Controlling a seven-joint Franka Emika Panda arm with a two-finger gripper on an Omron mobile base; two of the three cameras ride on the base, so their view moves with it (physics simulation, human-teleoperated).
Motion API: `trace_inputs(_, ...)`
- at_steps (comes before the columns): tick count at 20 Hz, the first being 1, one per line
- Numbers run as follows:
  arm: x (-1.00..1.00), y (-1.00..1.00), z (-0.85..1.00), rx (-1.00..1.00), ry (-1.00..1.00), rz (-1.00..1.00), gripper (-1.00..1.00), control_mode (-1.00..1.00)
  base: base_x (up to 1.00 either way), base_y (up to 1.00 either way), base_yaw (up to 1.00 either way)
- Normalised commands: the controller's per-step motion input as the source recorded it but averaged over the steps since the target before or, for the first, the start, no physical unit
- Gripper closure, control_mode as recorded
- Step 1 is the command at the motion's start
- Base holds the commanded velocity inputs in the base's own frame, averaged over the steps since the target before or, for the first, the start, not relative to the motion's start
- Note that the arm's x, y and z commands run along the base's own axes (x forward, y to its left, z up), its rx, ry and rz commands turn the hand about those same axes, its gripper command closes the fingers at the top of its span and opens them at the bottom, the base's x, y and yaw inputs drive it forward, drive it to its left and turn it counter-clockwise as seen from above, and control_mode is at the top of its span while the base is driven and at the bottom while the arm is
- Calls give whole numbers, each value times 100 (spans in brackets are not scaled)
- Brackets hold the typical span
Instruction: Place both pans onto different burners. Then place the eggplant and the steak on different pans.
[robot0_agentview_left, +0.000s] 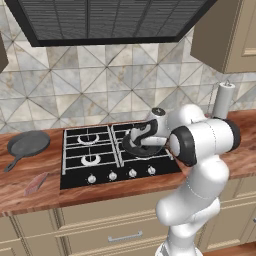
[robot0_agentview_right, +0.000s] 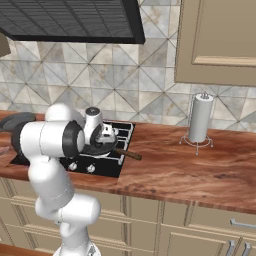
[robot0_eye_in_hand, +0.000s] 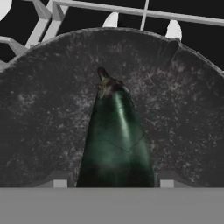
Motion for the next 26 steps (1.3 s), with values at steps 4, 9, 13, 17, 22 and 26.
trace_inputs(4, -43, 10, 24, 0, -1, 0, -100, -100, 0, 0, 0)
trace_inputs(9, -39, 1, 71, 0, -5, 0, -100, -100, 0, 0, 0)
trace_inputs(13, -50, 0, 82, 1, -7, 0, -100, -100, 0, 0, 0)
trace_inputs(17, -66, 2, 73, 4, -6, 0, -100, -100, 0, 0, 0)
trace_inputs(22, -76, 10, 58, 4, -3, 0, -100, -100, 0, 0, 0)
trace_inputs(26, -88, 25, 28, 0, 0, 1, -100, -100, 0, 0, 0)
